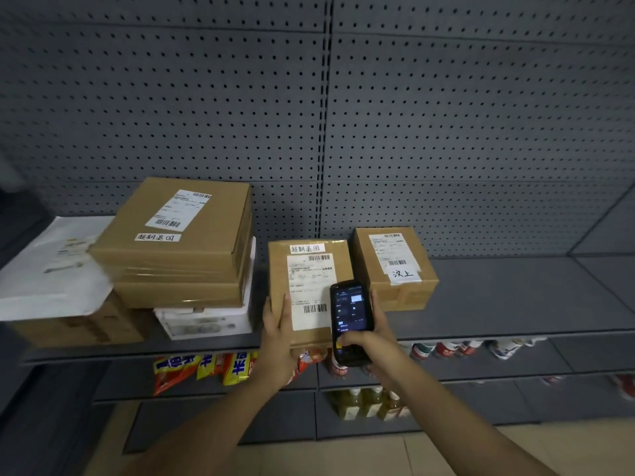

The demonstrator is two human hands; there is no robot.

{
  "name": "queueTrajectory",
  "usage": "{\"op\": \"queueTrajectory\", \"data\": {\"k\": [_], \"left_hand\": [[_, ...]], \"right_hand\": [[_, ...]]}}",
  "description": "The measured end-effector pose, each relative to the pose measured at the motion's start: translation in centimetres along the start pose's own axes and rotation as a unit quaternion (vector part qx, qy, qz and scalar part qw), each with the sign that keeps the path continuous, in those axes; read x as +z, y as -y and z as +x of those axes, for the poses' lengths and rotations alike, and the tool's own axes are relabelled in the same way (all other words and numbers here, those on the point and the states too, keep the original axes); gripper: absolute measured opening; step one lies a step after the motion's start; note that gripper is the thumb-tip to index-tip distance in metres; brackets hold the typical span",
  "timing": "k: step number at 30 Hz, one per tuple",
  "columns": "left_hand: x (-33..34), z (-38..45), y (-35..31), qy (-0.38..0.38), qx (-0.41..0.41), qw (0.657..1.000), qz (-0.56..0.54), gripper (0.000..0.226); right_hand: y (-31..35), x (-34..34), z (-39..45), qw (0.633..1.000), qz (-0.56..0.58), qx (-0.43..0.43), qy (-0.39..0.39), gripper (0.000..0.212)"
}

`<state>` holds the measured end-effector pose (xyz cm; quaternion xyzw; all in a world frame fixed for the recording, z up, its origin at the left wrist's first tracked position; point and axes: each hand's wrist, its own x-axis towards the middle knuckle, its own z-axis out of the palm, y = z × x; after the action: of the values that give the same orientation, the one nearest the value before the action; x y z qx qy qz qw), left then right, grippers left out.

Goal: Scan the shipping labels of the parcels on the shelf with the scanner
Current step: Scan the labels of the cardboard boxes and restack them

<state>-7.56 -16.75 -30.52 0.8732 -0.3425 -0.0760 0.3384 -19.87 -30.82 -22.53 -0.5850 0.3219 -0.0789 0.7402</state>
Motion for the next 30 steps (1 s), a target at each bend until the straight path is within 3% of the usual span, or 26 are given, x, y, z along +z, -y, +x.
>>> {"op": "queueTrajectory", "data": {"k": [5, 13, 22, 30], "left_hand": [[-1.5, -3.3, -4.2, -0.056, 0.039, 0.997, -0.019, 0.120], [-2.2, -7.7, -7.5, -0.135, 0.084, 0.979, 0.126, 0.114], [-3.6, -9.5, -7.9, -0.145, 0.080, 0.981, 0.100, 0.118], [-4.4, -8.9, -7.0, -0.144, 0.075, 0.981, 0.106, 0.126]], "right_hand": [[0.8, -0.8, -7.6, 0.996, 0.038, -0.018, 0.074, 0.098], [1.3, -1.0, -15.5, 0.984, 0.088, -0.024, 0.153, 0.068], [1.1, -0.8, -18.1, 0.982, 0.095, -0.013, 0.164, 0.080], [1.3, 0.8, -18.6, 0.981, 0.107, -0.014, 0.164, 0.071]]}}
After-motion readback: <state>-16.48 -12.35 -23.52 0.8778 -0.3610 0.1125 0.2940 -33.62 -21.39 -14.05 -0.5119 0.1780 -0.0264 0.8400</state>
